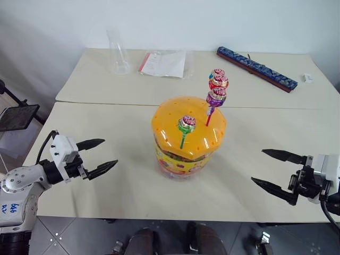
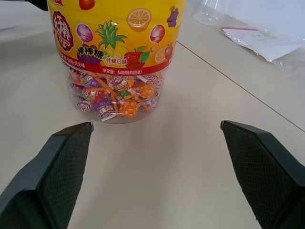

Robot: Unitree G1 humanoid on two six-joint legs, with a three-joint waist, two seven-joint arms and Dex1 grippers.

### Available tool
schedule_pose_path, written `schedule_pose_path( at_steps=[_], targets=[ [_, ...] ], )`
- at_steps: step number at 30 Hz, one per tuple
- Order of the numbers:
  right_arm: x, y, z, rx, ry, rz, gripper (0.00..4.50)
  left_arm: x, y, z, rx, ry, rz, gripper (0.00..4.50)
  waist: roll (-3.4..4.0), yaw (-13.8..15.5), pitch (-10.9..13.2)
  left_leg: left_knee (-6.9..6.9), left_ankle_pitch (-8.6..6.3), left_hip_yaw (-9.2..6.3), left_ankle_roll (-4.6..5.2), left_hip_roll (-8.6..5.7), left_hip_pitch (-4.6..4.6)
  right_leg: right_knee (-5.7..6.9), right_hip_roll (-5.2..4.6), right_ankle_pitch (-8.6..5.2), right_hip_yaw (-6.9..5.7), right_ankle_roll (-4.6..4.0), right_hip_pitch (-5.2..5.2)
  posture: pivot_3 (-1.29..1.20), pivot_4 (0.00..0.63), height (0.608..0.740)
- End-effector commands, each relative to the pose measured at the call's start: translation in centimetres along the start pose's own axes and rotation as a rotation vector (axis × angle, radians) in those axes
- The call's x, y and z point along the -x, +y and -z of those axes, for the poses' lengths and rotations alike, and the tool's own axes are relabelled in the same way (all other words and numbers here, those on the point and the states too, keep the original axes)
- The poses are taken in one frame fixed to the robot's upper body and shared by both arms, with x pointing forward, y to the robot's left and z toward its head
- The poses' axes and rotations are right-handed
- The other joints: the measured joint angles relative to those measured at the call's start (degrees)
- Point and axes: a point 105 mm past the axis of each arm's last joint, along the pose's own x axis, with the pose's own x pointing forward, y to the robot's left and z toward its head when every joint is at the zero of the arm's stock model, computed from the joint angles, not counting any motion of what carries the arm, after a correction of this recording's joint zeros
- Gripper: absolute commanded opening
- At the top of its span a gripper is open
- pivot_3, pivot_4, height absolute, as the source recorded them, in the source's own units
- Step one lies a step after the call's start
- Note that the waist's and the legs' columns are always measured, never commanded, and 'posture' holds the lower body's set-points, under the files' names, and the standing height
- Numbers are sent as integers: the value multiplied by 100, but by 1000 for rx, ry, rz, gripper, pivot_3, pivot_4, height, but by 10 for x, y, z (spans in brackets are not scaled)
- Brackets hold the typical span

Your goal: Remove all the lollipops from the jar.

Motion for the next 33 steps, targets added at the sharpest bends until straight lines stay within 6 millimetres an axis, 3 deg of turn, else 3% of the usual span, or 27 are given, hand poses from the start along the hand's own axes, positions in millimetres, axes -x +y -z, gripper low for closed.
schedule_pose_path(
  at_steps=[1, 3, 6, 10, 15, 20, 25, 33],
  targets=[
    [2, -4, -11, 23, -74, 41, 4479, 6, -6, -15, 47, -25, 89, 4500, 0, -7, 0, 0, 0, 0, 0, 0, 0, 1, 0, 0, 0, 0, -1, 0, 150, 740],
    [-2, -4, -22, 56, -147, 41, 4479, 11, -10, -17, 102, -2, 147, 4500, 0, -14, 0, 0, 0, 0, -1, 2, 1, 3, 2, 0, 0, 0, -1, 0, 150, 740],
    [-21, 1, -63, 69, -318, 59, 4479, 25, -16, -24, 162, 47, 281, 4500, 1, -44, 0, 2, 0, 3, -3, 4, 1, 5, 4, -2, 3, -3, -4, 0, 150, 740],
    [-27, 26, -104, 159, -503, -22, 4479, 23, -15, -63, 154, -78, 361, 4500, 2, -31, 1, 2, -4, -9, -26, 16, 3, 27, 10, -9, -5, -16, -11, 0, 150, 740],
    [-30, 42, -131, 119, -584, -69, 4479, 16, -45, -102, 103, -157, 518, 4500, 1, -11, 1, 3, -8, -12, -27, 13, 0, 30, 10, -9, -6, -16, -10, 0, 150, 740],
    [-28, 59, -121, 123, -516, -183, 4479, -19, -73, -137, -38, -310, 675, 4500, -2, 45, 0, 13, -3, -17, -20, 2, 1, 26, 28, -9, -4, -15, 4, 0, 150, 740],
    [-13, 56, -111, 106, -465, -176, 4479, -47, -89, -155, -144, -394, 757, 4500, -12, 18, -6, 14, 0, -6, -15, -1, 6, 27, 46, -7, 9, -11, 5, 0, 150, 740],
    [-7, 53, -108, 160, -451, -111, 4479, -72, -98, -149, -154, -409, 860, 4500, -14, 11, -8, 18, 4, 8, -23, 20, 10, 13, 89, -8, 27, -12, 4, 0, 150, 740]
  ],
)
